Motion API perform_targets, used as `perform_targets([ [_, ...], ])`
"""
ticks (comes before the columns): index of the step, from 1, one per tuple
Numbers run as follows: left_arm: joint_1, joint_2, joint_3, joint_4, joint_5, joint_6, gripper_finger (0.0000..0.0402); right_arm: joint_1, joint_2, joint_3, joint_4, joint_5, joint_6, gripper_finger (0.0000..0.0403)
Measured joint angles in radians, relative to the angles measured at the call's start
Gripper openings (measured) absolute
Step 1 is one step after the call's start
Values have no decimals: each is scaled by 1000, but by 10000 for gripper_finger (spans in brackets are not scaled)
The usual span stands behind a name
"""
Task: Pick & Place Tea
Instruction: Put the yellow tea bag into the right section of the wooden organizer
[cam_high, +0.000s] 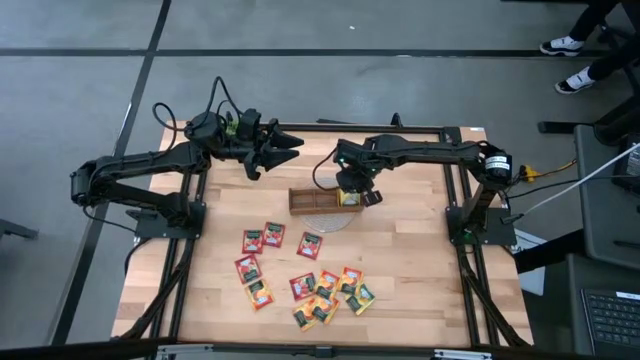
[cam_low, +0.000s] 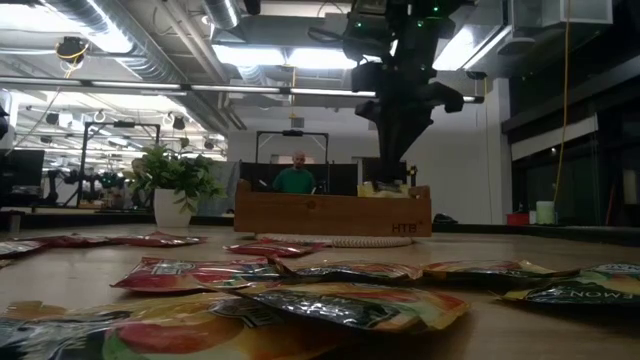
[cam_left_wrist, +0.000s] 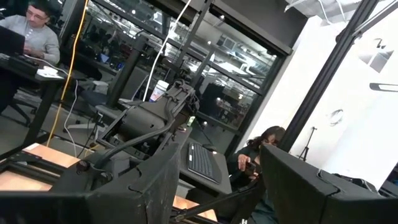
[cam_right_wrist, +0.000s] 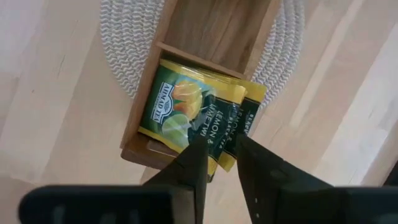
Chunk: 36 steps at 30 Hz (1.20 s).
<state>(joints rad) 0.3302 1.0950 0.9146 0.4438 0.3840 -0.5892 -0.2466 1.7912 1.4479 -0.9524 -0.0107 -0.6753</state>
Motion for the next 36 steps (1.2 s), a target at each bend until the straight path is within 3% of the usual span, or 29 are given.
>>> perform_targets([
  [17,0,0,0,0,0,0,216,116,-2,0,-36,-27,493,93],
  [23,-9,0,0,0,1,-2,216,182,-2,0,-85,-125,806,141],
  [30,-32,0,0,-5,4,0,216,320,-3,0,-84,-126,1170,206],
  [36,-56,0,0,-29,4,0,216,454,-3,0,-56,-115,1454,226],
])
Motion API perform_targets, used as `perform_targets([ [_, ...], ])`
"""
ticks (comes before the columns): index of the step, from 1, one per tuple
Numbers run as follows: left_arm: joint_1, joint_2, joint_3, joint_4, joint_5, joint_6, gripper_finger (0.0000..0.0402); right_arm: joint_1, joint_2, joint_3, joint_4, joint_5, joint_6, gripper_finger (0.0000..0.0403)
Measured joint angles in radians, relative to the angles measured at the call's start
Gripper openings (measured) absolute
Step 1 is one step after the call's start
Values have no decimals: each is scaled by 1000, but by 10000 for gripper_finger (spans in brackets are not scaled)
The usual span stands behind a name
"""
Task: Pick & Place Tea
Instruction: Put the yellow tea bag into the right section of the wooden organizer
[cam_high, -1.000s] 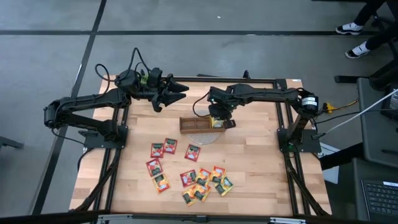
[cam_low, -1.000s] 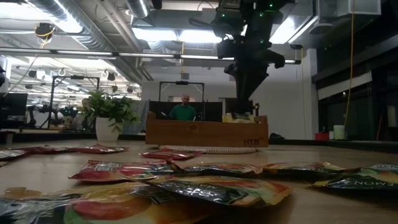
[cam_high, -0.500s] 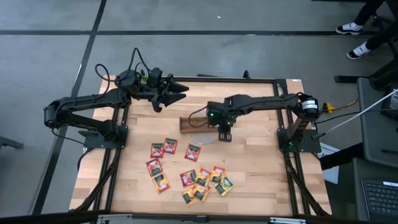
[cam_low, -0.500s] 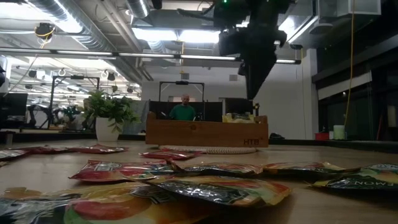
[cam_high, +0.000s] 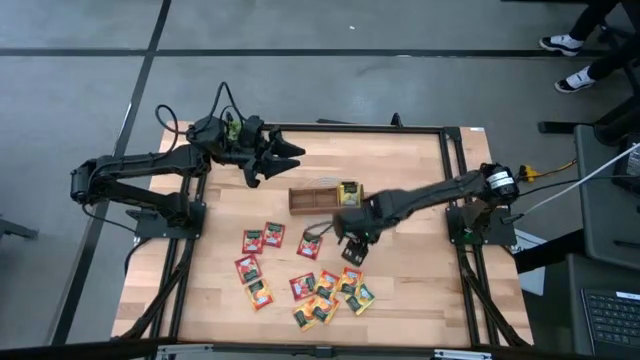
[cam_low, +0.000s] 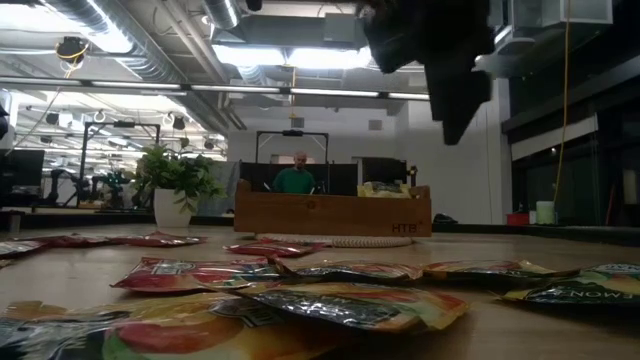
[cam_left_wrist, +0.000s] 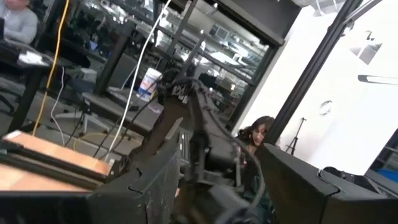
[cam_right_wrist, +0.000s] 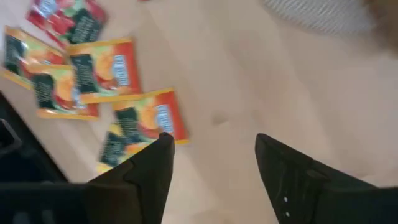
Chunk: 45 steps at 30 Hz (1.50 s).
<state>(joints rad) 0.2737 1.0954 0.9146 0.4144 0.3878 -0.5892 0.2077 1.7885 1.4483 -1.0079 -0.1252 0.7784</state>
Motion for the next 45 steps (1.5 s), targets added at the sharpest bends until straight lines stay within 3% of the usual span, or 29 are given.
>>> perform_targets([
  [7,-34,0,0,-57,0,0,216,150,0,0,59,62,304,224],
  [12,-62,0,0,-58,0,0,216,222,19,2,110,63,417,224],
  [45,-143,0,0,-53,-5,-89,216,326,300,3,112,15,369,219],
])
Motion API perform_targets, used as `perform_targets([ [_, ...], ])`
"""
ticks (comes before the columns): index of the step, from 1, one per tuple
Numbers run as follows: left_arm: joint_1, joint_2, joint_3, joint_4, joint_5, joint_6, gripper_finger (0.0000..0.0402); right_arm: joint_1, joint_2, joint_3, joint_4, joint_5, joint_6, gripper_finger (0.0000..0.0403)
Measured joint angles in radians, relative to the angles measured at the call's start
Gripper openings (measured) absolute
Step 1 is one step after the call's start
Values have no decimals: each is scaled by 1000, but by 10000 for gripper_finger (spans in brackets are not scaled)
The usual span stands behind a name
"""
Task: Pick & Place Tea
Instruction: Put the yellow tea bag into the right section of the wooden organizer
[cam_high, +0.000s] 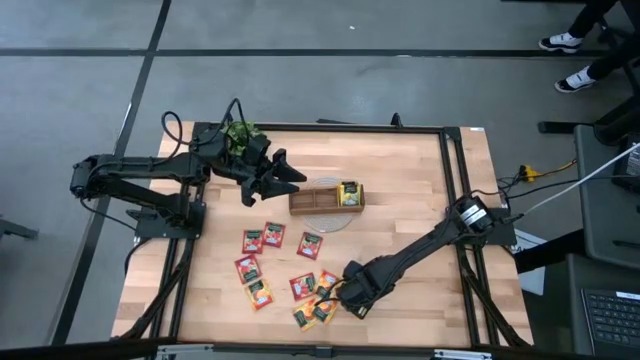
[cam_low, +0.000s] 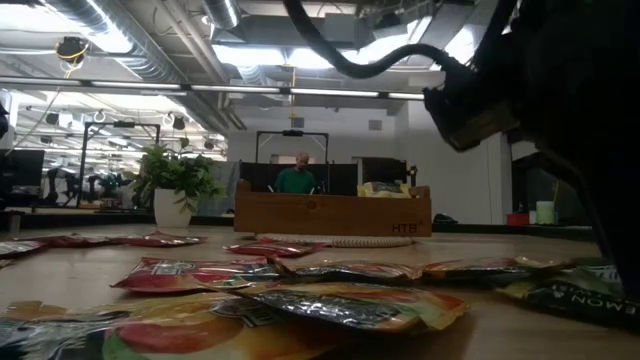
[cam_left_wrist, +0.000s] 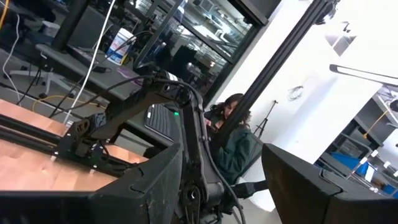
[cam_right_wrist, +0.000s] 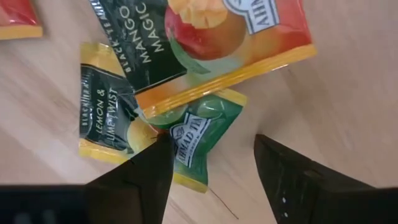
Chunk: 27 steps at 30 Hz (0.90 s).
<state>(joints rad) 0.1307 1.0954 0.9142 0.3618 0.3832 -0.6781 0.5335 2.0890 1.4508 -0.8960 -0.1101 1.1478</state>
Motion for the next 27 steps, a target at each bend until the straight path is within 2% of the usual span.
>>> perform_targets([
  [3,0,0,0,0,0,0,216,-1,22,3,4,-13,-5,205],
  [6,0,0,0,0,0,0,216,-1,29,3,6,-18,-5,173],
  [14,0,0,0,-1,0,0,216,0,33,9,20,-23,-9,19],
  [20,0,0,0,0,0,0,216,0,33,8,22,-21,-8,32],
  [24,0,0,0,0,0,0,216,4,23,38,-20,-13,-33,12],
  [27,0,0,0,0,0,0,216,8,19,78,-95,7,-59,12],
])
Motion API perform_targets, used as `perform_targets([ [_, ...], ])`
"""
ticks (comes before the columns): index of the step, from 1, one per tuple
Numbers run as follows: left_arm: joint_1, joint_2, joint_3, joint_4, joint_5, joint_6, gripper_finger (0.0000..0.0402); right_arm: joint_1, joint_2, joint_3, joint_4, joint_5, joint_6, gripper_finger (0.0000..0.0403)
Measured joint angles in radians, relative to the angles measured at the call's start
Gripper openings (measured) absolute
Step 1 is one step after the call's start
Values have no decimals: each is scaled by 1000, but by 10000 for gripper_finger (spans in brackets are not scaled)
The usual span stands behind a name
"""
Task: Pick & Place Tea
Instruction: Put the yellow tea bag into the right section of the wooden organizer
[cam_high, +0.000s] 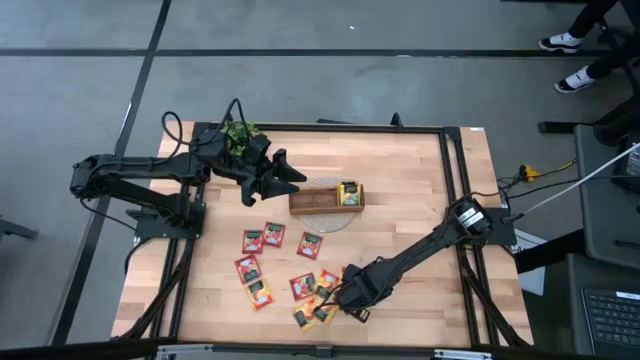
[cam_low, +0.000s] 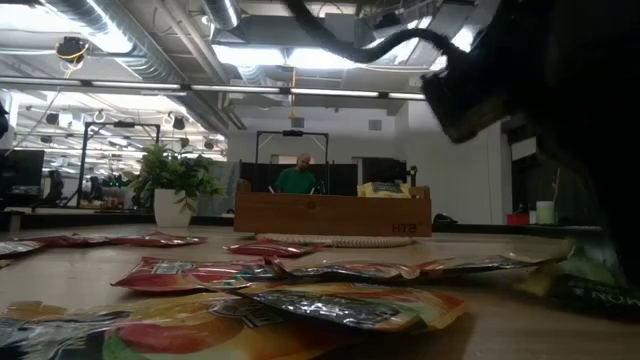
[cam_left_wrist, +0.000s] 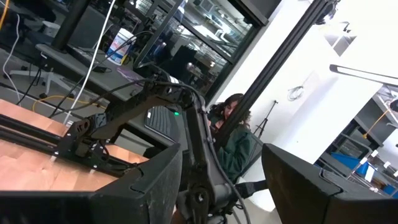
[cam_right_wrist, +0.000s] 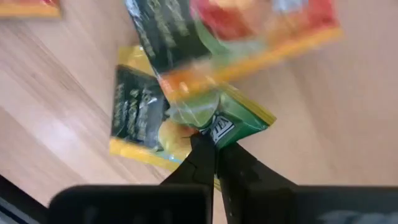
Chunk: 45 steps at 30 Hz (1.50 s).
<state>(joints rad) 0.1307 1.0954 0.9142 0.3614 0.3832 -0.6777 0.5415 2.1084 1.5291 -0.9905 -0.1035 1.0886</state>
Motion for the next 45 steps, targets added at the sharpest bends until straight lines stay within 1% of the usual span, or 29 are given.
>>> perform_targets([
  [3,0,0,0,0,0,0,216,1,-19,56,-72,21,-11,21],
  [6,0,0,0,0,0,1,216,3,-25,124,-180,57,-24,13],
  [9,0,0,0,0,0,2,216,5,-26,220,-296,106,-27,8],
  [12,0,0,0,0,0,2,216,6,-26,327,-423,161,-20,15],
  [17,0,0,0,0,-8,6,216,6,-27,529,-568,284,7,12],
  [21,0,0,0,4,-11,22,216,-1,-32,667,-579,405,2,9],
  [23,0,0,0,7,-31,22,216,-9,-38,725,-578,475,4,11],
  [28,-23,0,0,8,-136,71,216,-41,-57,825,-579,651,4,10],
  [31,-54,0,0,8,-209,115,216,-71,-93,821,-582,720,13,10],
  [36,-112,0,0,8,-353,182,216,-134,-122,821,-581,758,-29,10],
  [40,-162,0,0,-2,-472,239,216,-182,-126,824,-581,766,-94,10],
  [45,-219,0,0,-55,-589,297,216,-233,-126,824,-581,769,-155,10],
])
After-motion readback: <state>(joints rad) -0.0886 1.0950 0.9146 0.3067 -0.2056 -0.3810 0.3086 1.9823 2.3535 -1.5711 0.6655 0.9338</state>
